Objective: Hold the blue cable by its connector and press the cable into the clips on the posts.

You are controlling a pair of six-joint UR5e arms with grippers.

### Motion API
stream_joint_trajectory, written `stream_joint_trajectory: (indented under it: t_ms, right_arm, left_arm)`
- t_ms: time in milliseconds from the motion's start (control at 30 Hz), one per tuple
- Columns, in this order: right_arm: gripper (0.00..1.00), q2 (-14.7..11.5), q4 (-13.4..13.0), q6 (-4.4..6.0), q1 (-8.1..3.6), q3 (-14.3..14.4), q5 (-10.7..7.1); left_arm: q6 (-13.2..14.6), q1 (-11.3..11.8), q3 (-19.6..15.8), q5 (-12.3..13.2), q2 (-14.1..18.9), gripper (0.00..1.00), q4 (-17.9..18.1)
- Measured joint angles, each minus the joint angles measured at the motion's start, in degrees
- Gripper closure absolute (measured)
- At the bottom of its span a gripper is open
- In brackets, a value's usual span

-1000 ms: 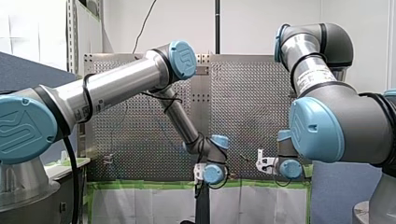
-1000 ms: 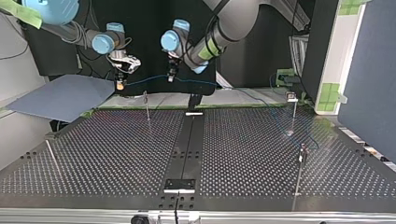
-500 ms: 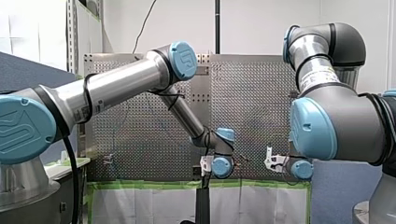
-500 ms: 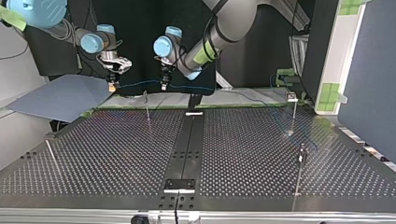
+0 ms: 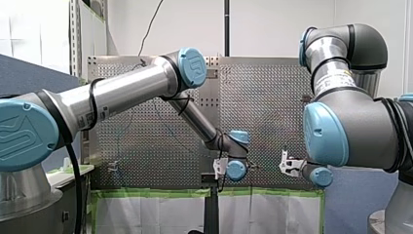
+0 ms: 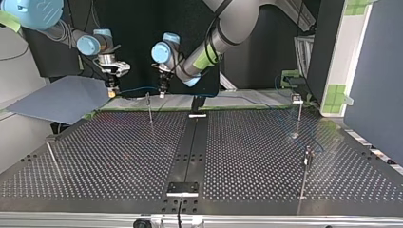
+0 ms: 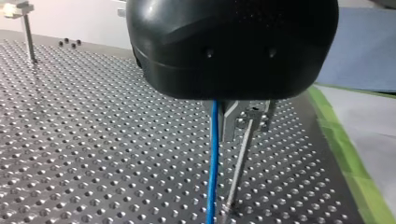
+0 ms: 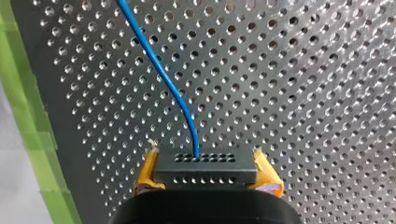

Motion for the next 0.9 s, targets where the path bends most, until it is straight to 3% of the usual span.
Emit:
stream_joint_trajectory:
  t_ms: [300,700,900]
  right_arm:
    - [0.98,2.0,2.0,-1.98,-0.57,-2.5,-3.32]
    - [0.98,2.1,3.3,-1.55,-2.70,-3.9,-3.50]
    - [0.98,2.1,3.3,-1.47,-2.97,-4.0,-3.63]
  left_arm:
    - [-0.8,0.0,1.2,1.7,-1.5,1.00,-0.1]
    - [-1.3,0.0,1.3,2.5,-1.6,1.00,-0.1]
    - [-1.3,0.0,2.7,3.7,-3.5,1.00,-0.8]
